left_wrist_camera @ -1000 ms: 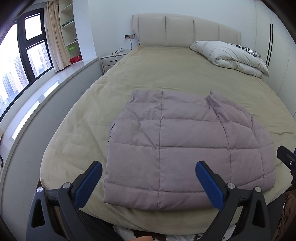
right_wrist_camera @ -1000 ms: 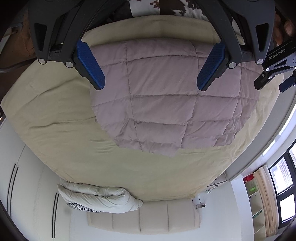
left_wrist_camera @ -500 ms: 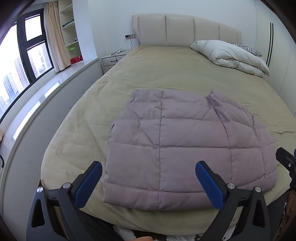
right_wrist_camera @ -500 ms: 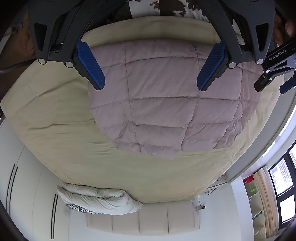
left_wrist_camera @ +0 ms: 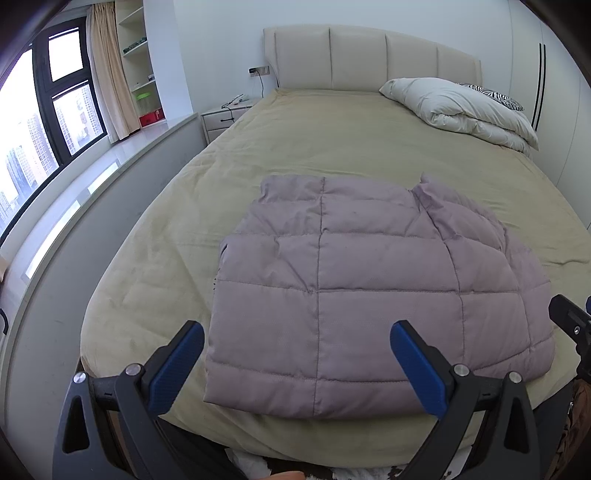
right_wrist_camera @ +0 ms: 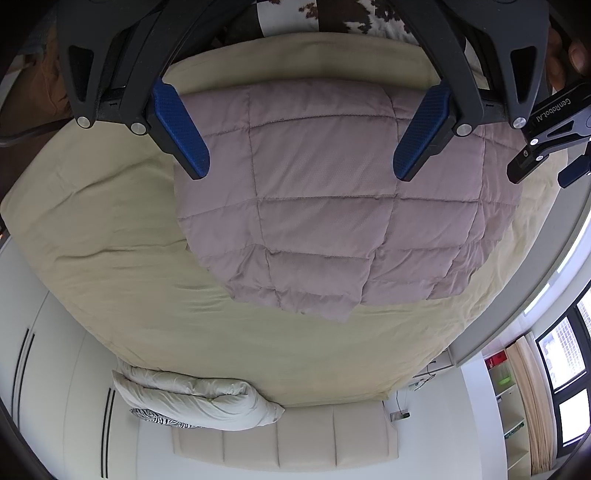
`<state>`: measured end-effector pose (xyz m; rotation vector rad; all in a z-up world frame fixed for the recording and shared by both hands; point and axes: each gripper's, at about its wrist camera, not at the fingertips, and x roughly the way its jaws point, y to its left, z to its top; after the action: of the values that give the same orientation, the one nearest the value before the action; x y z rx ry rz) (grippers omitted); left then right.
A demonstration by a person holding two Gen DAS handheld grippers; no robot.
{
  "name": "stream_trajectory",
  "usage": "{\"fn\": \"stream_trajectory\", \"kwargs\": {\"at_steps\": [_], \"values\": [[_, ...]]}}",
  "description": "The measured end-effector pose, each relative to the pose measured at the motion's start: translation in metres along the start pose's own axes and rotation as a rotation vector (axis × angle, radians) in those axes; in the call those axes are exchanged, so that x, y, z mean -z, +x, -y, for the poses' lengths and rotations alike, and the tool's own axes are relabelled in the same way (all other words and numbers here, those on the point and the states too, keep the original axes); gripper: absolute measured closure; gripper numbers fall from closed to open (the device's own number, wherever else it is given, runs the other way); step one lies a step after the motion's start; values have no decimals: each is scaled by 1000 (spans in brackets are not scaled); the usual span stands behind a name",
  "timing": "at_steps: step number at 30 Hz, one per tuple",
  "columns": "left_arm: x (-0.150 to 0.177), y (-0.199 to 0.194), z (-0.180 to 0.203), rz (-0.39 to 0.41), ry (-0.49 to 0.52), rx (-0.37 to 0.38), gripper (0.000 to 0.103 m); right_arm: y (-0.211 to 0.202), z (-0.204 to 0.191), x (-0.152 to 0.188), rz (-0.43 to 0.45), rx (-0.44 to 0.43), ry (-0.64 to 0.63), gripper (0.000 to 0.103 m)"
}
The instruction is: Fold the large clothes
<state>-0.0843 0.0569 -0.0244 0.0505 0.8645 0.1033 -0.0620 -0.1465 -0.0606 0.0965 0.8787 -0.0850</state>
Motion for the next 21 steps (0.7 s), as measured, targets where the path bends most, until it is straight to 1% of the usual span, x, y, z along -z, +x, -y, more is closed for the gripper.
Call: {"fn": "stream_trajectory", "kwargs": {"at_steps": [21], "values": [[4, 4, 0, -7, 3, 6, 0, 3, -2, 3, -5, 3, -4, 1]]}}
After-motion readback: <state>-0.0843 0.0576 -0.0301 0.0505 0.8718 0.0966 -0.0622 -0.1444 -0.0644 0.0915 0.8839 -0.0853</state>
